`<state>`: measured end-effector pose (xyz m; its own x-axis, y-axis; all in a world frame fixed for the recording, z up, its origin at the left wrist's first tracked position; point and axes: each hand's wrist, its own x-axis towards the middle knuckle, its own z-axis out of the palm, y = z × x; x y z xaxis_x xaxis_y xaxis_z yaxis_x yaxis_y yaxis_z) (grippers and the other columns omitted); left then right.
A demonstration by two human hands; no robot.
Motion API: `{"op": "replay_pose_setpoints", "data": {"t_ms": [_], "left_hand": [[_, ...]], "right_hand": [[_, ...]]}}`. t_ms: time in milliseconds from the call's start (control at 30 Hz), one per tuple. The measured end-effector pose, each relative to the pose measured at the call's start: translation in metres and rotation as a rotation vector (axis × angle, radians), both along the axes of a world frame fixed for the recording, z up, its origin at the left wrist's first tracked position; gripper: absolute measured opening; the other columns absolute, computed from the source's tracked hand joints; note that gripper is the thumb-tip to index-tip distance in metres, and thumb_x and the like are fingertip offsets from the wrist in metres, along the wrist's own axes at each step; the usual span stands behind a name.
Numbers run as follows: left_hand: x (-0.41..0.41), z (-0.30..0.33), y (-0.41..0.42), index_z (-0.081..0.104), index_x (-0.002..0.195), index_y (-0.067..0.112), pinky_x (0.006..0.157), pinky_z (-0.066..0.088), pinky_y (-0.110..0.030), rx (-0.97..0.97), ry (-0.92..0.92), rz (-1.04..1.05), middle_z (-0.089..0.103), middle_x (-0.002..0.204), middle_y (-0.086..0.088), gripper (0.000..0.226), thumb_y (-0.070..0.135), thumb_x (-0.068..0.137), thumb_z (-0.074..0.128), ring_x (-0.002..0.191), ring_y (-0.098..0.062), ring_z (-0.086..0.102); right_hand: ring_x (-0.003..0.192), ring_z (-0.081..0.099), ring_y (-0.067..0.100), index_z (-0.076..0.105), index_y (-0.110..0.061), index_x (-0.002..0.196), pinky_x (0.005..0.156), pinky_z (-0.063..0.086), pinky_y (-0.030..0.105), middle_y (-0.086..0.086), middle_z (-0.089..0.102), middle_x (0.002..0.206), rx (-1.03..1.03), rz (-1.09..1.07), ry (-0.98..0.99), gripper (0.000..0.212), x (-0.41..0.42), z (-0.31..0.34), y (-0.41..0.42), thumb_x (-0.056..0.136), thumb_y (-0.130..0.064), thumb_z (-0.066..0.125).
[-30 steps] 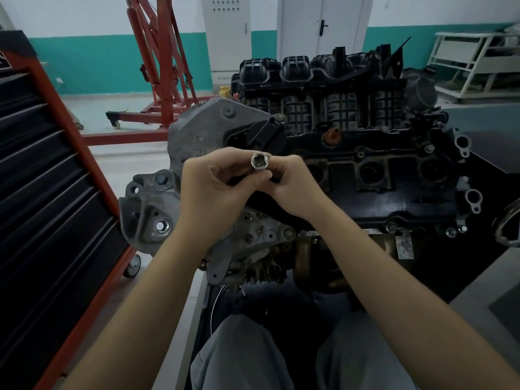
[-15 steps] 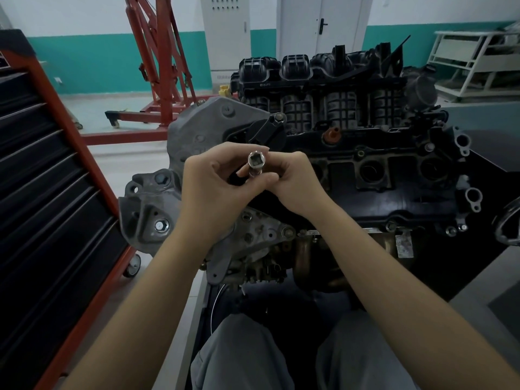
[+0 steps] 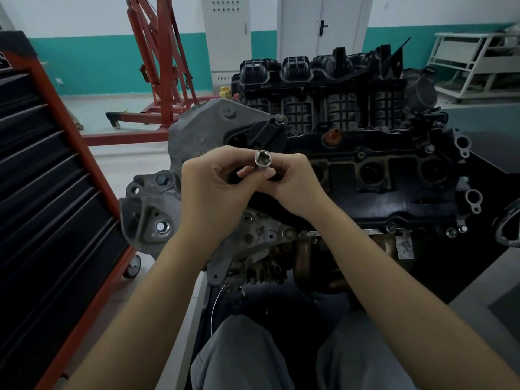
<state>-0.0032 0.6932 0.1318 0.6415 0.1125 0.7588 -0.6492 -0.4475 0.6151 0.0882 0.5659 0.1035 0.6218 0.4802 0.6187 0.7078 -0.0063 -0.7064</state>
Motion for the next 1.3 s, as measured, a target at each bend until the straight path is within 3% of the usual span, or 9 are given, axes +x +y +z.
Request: {"op": "replay_pose_setpoints", "data": {"t_ms": [133, 300, 433, 533, 767, 900, 1100, 1200, 1300], "left_hand": [[-0.0001, -0.0006, 0.0017, 0.068, 0.105, 0.007, 0.084, 0.055, -0.027, -0.115, 0.064, -0.13, 0.072, 0.093, -0.002, 0.033, -0.01, 0.077, 0.072, 0.09, -0.014, 0.071], [0.0003, 0.0002, -0.0023, 0.071, 0.091, 0.015, 0.078, 0.055, -0.022, -0.041, 0.017, 0.01, 0.072, 0.086, 0.005, 0.028, 0.002, 0.07, 0.083, 0.083, -0.008, 0.07], [0.0016, -0.0003, -0.0038, 0.07, 0.094, 0.017, 0.079, 0.055, -0.022, -0.095, 0.017, -0.026, 0.072, 0.089, 0.007, 0.03, -0.001, 0.073, 0.079, 0.084, -0.009, 0.071], [0.001, -0.0009, -0.0008, 0.069, 0.099, 0.015, 0.081, 0.056, -0.027, -0.105, 0.063, -0.122, 0.072, 0.092, 0.002, 0.034, -0.007, 0.074, 0.076, 0.087, -0.014, 0.071], [0.002, -0.002, -0.0041, 0.072, 0.09, 0.011, 0.074, 0.054, -0.018, -0.065, -0.002, 0.057, 0.071, 0.083, 0.006, 0.025, 0.002, 0.069, 0.083, 0.078, -0.005, 0.07], [0.0003, -0.0022, -0.0019, 0.069, 0.102, 0.011, 0.081, 0.055, -0.023, -0.095, 0.051, -0.098, 0.072, 0.091, 0.002, 0.032, -0.006, 0.075, 0.075, 0.087, -0.011, 0.071], [0.0018, -0.0019, -0.0013, 0.071, 0.093, 0.014, 0.078, 0.055, -0.023, 0.013, -0.003, 0.034, 0.072, 0.087, 0.002, 0.028, 0.004, 0.07, 0.083, 0.083, -0.01, 0.07], [0.0014, -0.0031, -0.0025, 0.07, 0.093, 0.018, 0.077, 0.055, -0.022, -0.058, 0.005, 0.023, 0.071, 0.087, 0.006, 0.03, 0.0, 0.071, 0.081, 0.082, -0.009, 0.071], [0.0007, -0.0047, 0.0001, 0.069, 0.101, 0.016, 0.081, 0.054, -0.024, -0.073, 0.042, -0.102, 0.072, 0.093, 0.004, 0.034, -0.005, 0.075, 0.075, 0.089, -0.011, 0.071]], "right_hand": [[0.096, 0.067, 0.005, 0.067, -0.016, 0.107, 0.087, 0.052, 0.023, -0.006, 0.07, 0.096, -0.013, 0.026, -0.015, 0.029, -0.0036, 0.0017, 0.0, 0.085, 0.002, 0.066], [0.089, 0.071, 0.02, 0.073, -0.002, 0.094, 0.084, 0.056, 0.038, 0.01, 0.073, 0.09, 0.035, -0.045, 0.015, 0.015, -0.0006, 0.0005, -0.0013, 0.08, 0.001, 0.072], [0.102, 0.067, 0.013, 0.069, -0.005, 0.11, 0.091, 0.053, 0.03, 0.002, 0.072, 0.103, 0.005, -0.009, -0.022, 0.025, -0.0036, 0.0003, -0.0001, 0.085, 0.0, 0.067], [0.092, 0.068, 0.005, 0.068, -0.017, 0.104, 0.084, 0.053, 0.023, -0.011, 0.07, 0.093, 0.003, -0.003, -0.013, 0.028, -0.0034, 0.0005, -0.0005, 0.084, 0.001, 0.066], [0.094, 0.069, 0.012, 0.072, -0.006, 0.103, 0.084, 0.055, 0.031, 0.003, 0.074, 0.097, -0.003, -0.022, -0.033, 0.019, -0.0007, -0.0012, 0.0008, 0.084, -0.003, 0.069], [0.092, 0.067, -0.002, 0.066, -0.025, 0.105, 0.08, 0.05, 0.015, -0.023, 0.069, 0.089, -0.009, 0.011, -0.026, 0.029, -0.0041, 0.0005, 0.0008, 0.085, -0.004, 0.065], [0.088, 0.07, 0.017, 0.074, -0.006, 0.095, 0.081, 0.056, 0.042, 0.005, 0.074, 0.089, 0.001, -0.057, -0.034, 0.015, 0.0005, -0.0015, 0.001, 0.081, -0.002, 0.071], [0.1, 0.068, 0.011, 0.07, -0.007, 0.109, 0.088, 0.054, 0.03, 0.001, 0.072, 0.102, -0.02, -0.004, -0.067, 0.025, -0.0012, -0.0022, 0.002, 0.085, -0.004, 0.066], [0.093, 0.066, -0.003, 0.066, -0.022, 0.106, 0.081, 0.05, 0.015, -0.022, 0.068, 0.092, -0.025, 0.006, -0.061, 0.027, -0.0039, -0.0007, 0.0022, 0.084, -0.006, 0.063]]}}
